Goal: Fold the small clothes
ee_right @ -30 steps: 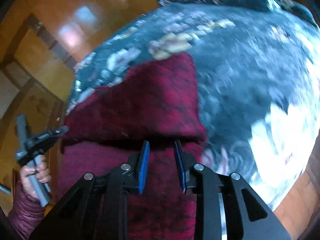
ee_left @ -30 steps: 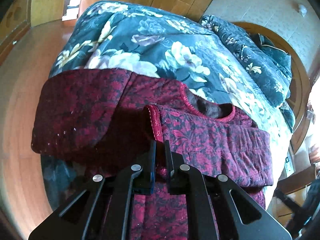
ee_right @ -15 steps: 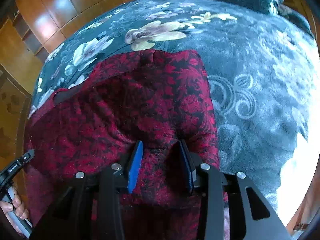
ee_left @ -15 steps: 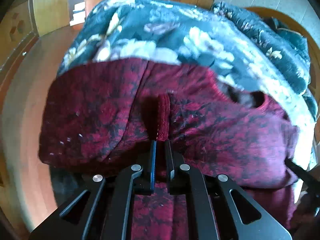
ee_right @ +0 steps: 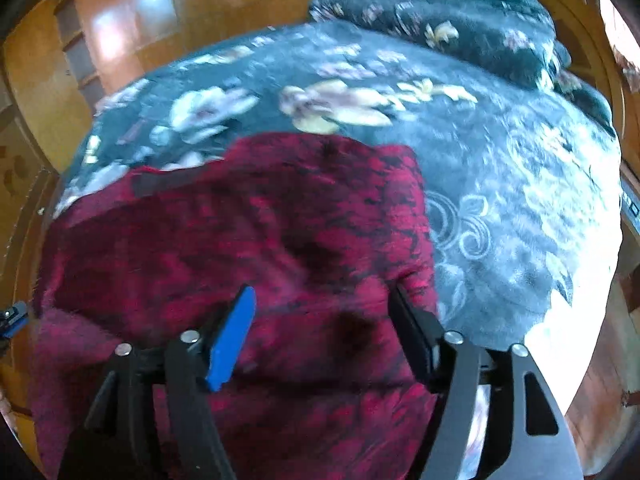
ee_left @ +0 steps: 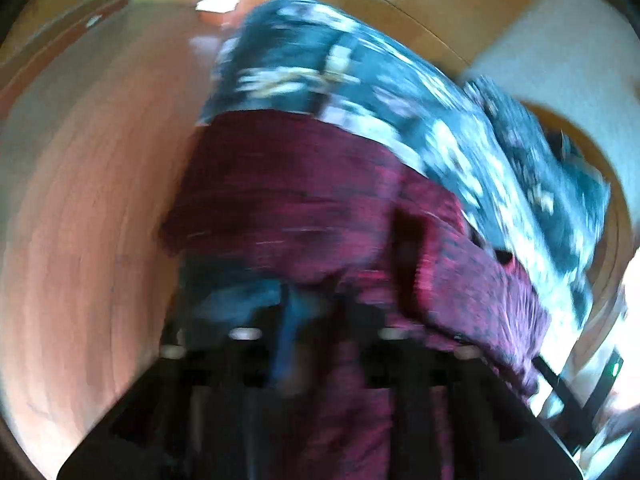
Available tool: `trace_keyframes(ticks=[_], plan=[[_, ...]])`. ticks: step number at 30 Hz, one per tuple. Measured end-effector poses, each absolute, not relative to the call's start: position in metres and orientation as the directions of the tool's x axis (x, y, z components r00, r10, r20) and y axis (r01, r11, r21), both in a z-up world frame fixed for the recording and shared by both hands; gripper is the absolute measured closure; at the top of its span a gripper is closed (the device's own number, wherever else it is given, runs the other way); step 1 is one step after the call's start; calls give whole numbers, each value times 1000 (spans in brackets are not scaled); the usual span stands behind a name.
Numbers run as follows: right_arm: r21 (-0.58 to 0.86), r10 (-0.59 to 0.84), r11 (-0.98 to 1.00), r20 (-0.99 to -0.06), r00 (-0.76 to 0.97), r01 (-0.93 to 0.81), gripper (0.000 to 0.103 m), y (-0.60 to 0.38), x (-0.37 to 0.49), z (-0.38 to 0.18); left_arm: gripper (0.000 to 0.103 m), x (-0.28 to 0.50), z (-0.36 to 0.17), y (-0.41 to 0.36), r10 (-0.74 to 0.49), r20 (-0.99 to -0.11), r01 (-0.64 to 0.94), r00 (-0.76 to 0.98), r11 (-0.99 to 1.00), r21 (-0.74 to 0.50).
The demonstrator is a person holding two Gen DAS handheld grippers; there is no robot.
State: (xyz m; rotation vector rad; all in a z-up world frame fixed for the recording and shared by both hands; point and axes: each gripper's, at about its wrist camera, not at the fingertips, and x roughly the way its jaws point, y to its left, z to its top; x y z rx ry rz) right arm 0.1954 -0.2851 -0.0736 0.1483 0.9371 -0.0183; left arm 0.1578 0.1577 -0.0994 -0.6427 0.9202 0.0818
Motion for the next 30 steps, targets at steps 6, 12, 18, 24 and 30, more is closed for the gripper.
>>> trace_keyframes(ticks=[6,12,18,24,30], plan=[[98,105,994,-806,582,-45,21,-231,171,-79,50,105,-154,256,-263,-719,-525,643,533,-664],[36,61,998,-829,556,-56,19,-205,162,-110,50,90,-206,294,-378,-620,-565,688,257,-784],[16,36,999,-834,551,-41,13,-206,165,-118,46,115,-247,299,-430,-482,-546,764,-31,-837],[30,44,999,-837,546,-35,11,-208,168,-122,45,144,-283,297,-413,-449,-564,792,-213,-798],[29,44,999,-838,544,-35,9,-208,170,-124,62,165,-300,301,-387,-441,-561,809,-289,-776]])
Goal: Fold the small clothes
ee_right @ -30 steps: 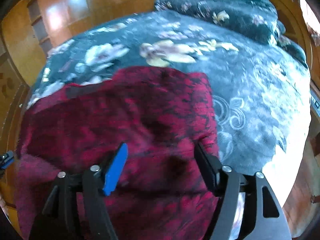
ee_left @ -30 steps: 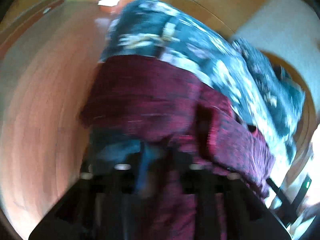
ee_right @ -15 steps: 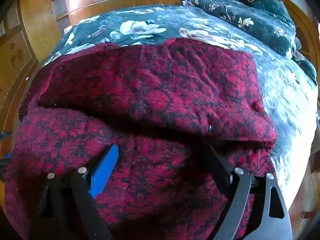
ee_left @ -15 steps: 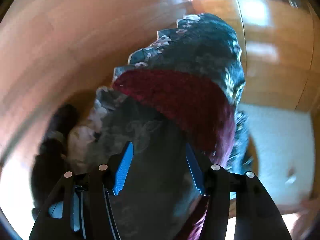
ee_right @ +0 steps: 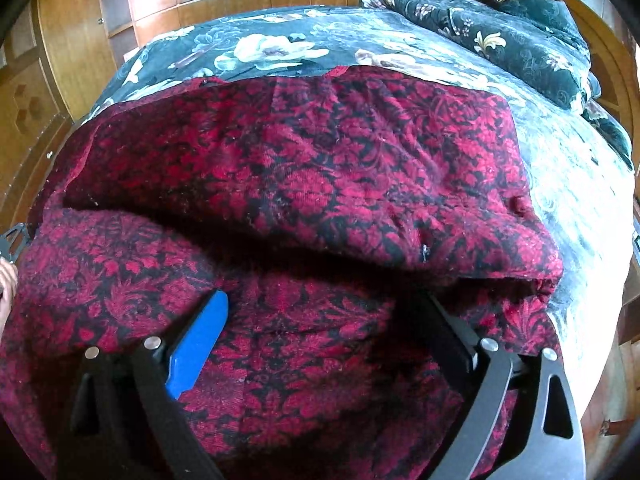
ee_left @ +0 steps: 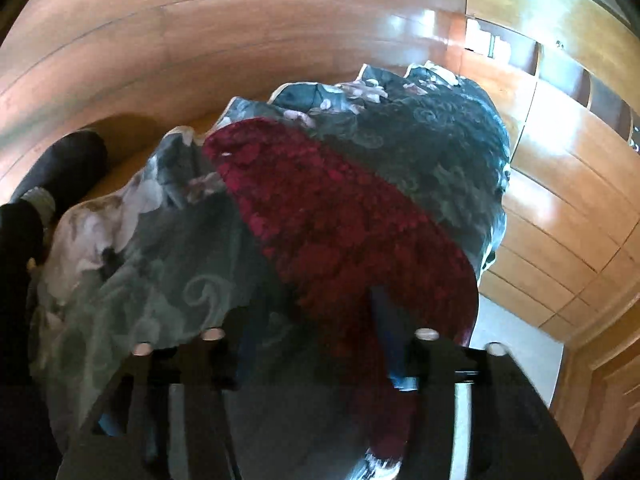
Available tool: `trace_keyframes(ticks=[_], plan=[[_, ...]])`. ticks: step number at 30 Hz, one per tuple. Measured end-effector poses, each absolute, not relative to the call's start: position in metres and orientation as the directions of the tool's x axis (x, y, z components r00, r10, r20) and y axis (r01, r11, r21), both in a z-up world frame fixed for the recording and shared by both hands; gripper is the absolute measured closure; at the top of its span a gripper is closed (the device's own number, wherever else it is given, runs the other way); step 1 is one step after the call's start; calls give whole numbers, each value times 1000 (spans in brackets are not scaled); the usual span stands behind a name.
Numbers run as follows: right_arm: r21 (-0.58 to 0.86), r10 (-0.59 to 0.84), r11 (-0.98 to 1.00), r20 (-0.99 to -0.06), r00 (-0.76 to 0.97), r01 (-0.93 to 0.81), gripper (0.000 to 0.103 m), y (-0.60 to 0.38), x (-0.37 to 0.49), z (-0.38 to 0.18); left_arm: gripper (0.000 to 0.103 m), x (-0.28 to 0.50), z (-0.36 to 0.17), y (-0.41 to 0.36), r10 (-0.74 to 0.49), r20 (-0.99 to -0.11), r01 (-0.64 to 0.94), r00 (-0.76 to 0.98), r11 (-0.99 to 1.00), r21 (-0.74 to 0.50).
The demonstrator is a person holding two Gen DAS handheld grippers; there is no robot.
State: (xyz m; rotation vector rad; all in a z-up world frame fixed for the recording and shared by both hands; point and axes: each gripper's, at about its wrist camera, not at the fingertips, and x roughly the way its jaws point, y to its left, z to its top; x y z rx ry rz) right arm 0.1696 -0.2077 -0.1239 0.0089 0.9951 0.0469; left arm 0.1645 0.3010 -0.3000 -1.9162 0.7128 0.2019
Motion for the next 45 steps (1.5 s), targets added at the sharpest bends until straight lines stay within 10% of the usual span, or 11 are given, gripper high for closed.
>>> trace_keyframes(ticks=[5,18,25,32,38,45], plan=[[32,46,999,-838,544,-35,9,-208,171,-125,89,174,-287,310,-367,-489,-579,791,-193,-792],[60,68,998,-829,556,-33,8,-211,169,-125,102,163,-48,285,-123,-422,-314,898,493,-812],[98,100,995,-821,562,-33,8,-216,167,-124,103,192,22,122,-364,-401,78,841,814,-576],[132,129,991,-813,567,-37,8,-221,166,-124,103,185,-57,89,-530,-511,-10,677,687,-727],[136,134,990,-814,566,-38,8,-222,166,-125,49,137,-133,179,-480,-527,-304,702,467,-830],[106,111,994,-823,557,-42,7,-219,167,-125,40,107,-217,270,-443,-444,-487,779,17,-873]])
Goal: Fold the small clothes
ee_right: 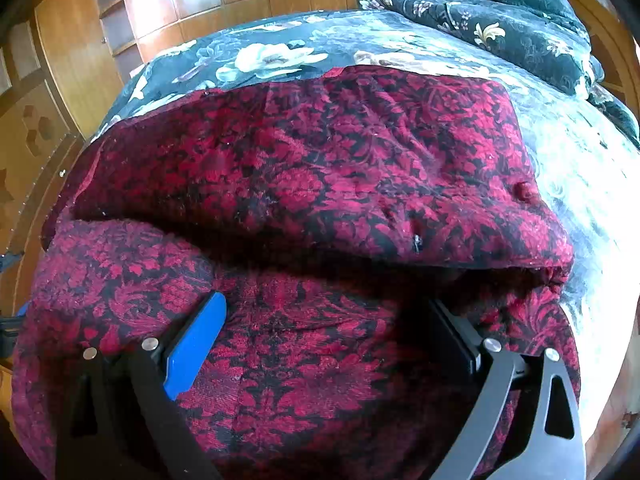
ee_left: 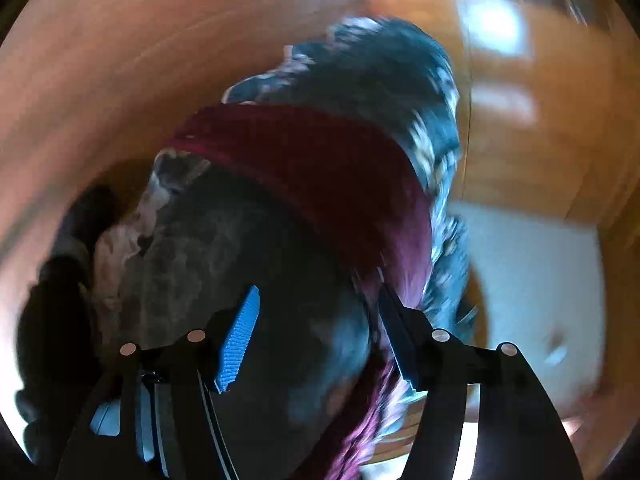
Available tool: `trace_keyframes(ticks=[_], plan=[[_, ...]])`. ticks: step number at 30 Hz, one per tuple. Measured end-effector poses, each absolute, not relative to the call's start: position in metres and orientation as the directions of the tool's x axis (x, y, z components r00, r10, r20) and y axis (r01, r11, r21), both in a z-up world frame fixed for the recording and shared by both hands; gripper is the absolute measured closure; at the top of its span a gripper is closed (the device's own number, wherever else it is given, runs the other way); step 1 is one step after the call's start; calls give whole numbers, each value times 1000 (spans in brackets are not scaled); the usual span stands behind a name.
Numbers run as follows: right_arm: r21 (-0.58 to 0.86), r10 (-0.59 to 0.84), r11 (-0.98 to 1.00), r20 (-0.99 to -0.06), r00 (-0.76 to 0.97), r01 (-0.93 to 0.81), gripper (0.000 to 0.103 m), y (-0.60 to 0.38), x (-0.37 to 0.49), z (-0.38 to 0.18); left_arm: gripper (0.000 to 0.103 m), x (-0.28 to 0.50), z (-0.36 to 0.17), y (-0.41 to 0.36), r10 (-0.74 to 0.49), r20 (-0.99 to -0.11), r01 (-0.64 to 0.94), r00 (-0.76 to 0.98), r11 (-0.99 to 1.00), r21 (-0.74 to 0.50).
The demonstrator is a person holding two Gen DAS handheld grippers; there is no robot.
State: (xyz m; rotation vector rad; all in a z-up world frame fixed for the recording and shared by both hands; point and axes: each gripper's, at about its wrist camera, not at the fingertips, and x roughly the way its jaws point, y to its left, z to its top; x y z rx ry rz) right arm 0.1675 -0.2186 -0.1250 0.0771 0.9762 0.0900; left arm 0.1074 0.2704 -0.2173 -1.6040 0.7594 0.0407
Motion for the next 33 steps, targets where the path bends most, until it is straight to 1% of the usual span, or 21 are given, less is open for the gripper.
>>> trace_keyframes(ticks=[4,7,11,13,14,15,16,17,18,19,20,23,26,28,30,31,33], plan=[[87,96,995,-830,550,-43,7,-215,169,-125,39,119,-253,281,-437,-396,-500,808,-151,-853],[78,88,996,-833,546,-43,7,-214,170,-126,39,138,-271,284,-435,-391,-518,811,-224,-825],[69,81,997,-837,541,-42,6,-211,172,-127,39,154,-294,288,-393,-385,-517,835,-322,-794],[68,80,997,-839,538,-43,6,-211,173,-128,41,158,-297,293,-375,-387,-514,842,-345,-785],[68,80,997,-840,537,-43,6,-211,174,-128,45,162,-299,296,-370,-392,-516,842,-345,-784],[67,80,997,-841,536,-43,5,-211,174,-128,53,167,-299,299,-365,-395,-515,843,-340,-787],[67,80,997,-841,535,-43,5,-211,175,-129,58,170,-299,300,-364,-395,-514,843,-332,-791],[67,80,997,-841,535,-43,5,-211,175,-129,73,173,-295,304,-362,-421,-531,832,-300,-793],[67,80,997,-842,534,-43,5,-211,175,-129,83,175,-290,307,-347,-462,-556,816,-257,-790],[68,80,997,-842,534,-43,5,-211,175,-129,88,175,-286,310,-337,-473,-560,814,-236,-794],[68,81,997,-841,534,-43,5,-211,175,-129,91,176,-280,313,-326,-480,-558,815,-214,-802],[72,84,996,-841,535,-43,5,-211,175,-129,92,174,-250,321,-278,-502,-545,819,-108,-831],[81,91,996,-838,537,-43,5,-212,176,-129,93,171,-188,325,-213,-507,-502,835,81,-861],[87,96,995,-836,540,-42,5,-213,176,-129,93,172,-143,317,-175,-488,-447,855,228,-865],[93,101,995,-834,543,-43,4,-214,175,-130,93,174,-91,298,-154,-450,-361,880,400,-842],[97,105,994,-832,545,-42,4,-215,175,-129,93,175,-60,280,-153,-422,-297,894,504,-811],[104,110,994,-829,548,-42,4,-215,174,-129,93,180,-22,243,-194,-384,-187,903,627,-757]])
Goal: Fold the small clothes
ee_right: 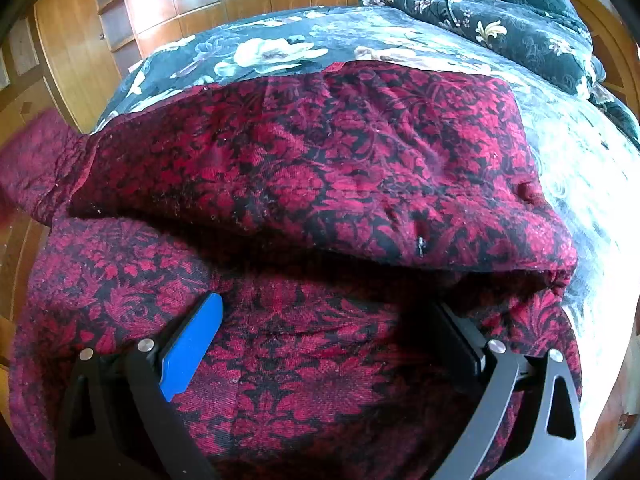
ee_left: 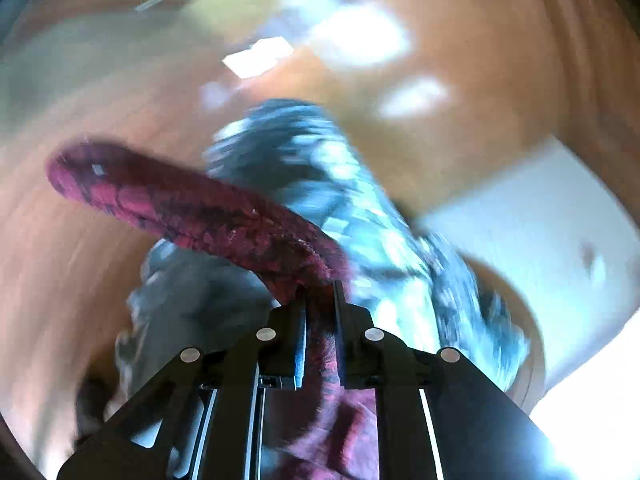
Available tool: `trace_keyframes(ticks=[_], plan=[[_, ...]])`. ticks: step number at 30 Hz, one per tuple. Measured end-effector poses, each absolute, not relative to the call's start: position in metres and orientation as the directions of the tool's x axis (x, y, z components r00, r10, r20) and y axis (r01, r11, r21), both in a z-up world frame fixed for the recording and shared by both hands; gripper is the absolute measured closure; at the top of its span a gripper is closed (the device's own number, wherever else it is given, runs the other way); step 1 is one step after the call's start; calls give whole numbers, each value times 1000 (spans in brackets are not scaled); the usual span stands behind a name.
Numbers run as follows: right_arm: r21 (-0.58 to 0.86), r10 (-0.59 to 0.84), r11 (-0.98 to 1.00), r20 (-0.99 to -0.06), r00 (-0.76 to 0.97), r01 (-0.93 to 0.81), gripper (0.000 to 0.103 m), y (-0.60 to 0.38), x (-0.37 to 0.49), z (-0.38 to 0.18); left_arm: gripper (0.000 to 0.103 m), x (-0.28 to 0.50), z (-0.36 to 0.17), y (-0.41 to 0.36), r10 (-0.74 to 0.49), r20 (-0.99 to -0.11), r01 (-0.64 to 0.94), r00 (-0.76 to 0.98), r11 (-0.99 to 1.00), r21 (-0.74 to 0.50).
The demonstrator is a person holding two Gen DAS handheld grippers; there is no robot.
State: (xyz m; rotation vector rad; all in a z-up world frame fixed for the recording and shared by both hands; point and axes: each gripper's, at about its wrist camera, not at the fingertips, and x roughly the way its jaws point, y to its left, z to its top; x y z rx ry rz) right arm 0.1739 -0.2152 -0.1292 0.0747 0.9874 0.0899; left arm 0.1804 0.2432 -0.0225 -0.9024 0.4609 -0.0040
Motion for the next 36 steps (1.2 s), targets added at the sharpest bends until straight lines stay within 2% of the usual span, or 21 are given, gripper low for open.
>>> trace_keyframes(ticks=[2,4,6,8,10,12,13,15,20,22,27,35,36], plan=[[111,115,993,-827,551,-42,4,-216,173,-129,93,186,2,200,-257,-375,-82,891,721,-688],[123,125,992,-823,553,-42,4,-218,171,-128,93,193,17,137,-328,-406,43,853,820,-571],[140,140,989,-821,554,-42,4,-221,170,-127,93,199,12,84,-373,-468,134,801,874,-468],[160,158,986,-820,550,-45,4,-224,170,-125,93,204,-8,22,-407,-582,238,704,908,-346],[202,190,979,-817,545,-38,5,-231,167,-118,91,202,-36,-23,-365,-680,298,636,929,-220],[249,218,968,-806,550,-19,5,-242,162,-110,89,199,-63,-52,-346,-748,342,566,925,-169],[274,231,962,-796,559,-6,5,-250,157,-105,89,196,-72,-59,-345,-766,350,542,922,-167],[295,235,955,-783,575,12,5,-262,150,-97,76,188,-83,-60,-357,-781,347,513,918,-192],[419,303,906,-739,602,58,9,-295,139,-80,75,165,-81,-33,-394,-766,309,509,914,-265],[497,358,864,-714,602,76,16,-305,139,-76,75,159,-79,-22,-399,-757,283,518,915,-288],[635,430,761,-649,627,135,26,-326,155,-69,75,154,-73,22,-400,-733,167,550,913,-373],[715,444,619,-660,606,326,33,-346,207,-94,75,151,-81,81,-377,-728,-5,573,887,-462],[710,438,611,-672,597,350,40,-347,214,-98,75,151,-83,86,-375,-730,-18,571,883,-469]])
